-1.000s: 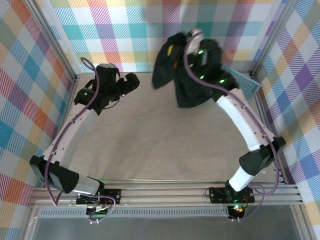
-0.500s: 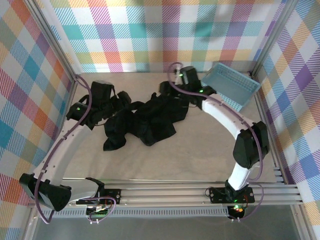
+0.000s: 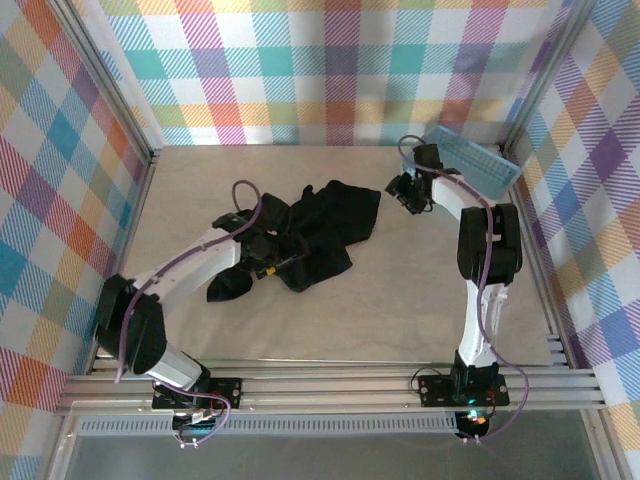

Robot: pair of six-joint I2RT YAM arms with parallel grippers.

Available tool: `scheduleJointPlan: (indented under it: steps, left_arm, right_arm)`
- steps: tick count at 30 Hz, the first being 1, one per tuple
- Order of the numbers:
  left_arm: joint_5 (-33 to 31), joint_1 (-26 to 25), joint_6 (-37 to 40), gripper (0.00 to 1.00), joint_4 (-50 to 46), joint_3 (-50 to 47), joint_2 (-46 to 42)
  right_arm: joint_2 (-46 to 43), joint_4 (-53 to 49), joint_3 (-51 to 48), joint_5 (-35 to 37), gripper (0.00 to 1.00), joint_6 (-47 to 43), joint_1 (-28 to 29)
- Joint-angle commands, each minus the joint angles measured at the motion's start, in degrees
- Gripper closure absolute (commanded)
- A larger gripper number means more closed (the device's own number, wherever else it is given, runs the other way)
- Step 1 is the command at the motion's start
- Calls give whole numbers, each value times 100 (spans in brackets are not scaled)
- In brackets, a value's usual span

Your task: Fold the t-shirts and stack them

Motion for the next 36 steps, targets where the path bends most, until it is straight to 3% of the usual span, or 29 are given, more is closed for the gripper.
scheduleJointPlan:
  steps: [1,5,10,14,15,17,20,21,26,31,34,36]
  left_arm:
    - [-10,-118,68,17,48,391,478]
    - [-631,-240,323,21,-784,827,1048]
    - [-573,-240,399,22,-445,584,1344]
    - [-536,-258,355,27,-138,643,1825]
    - [-575,-247,328,32,-27,630,1882]
    - [-637,-248,292,52,287,656,2000]
    - [-988,-226,229,97,168,868,2064]
    - [-1134,-222,179,100,95,891,1972]
    - [-1430,-45,19,100,-63,633,898]
    - [-882,322,-163,100,94,209,-22]
    - [-667,566,-292,100,56,33,-426]
    - [-492,822,-425,100,89,-114,-706]
  right_arm:
    - [-33,-235,548,139,44,91,-314]
    - [-144,-365,784,-39,46,-536,-277]
    - [-859,-240,96,-226,40,-972,275]
    - [-1130,-329,-517,-243,37,-717,846]
    - [-1154,-299,-650,-244,37,-641,954]
    - [-1172,-179,-932,-215,38,-441,1146]
    - [-987,-262,-1064,-128,40,-228,1206]
    - [-910,-351,-1040,-73,41,-220,1209]
    - [-537,-775,-765,64,42,-231,1219]
    - [-232,-603,-612,-182,44,28,1392]
    - [-64,-249,-518,-398,59,325,1428]
    - [19,-248,-340,-446,79,462,1437]
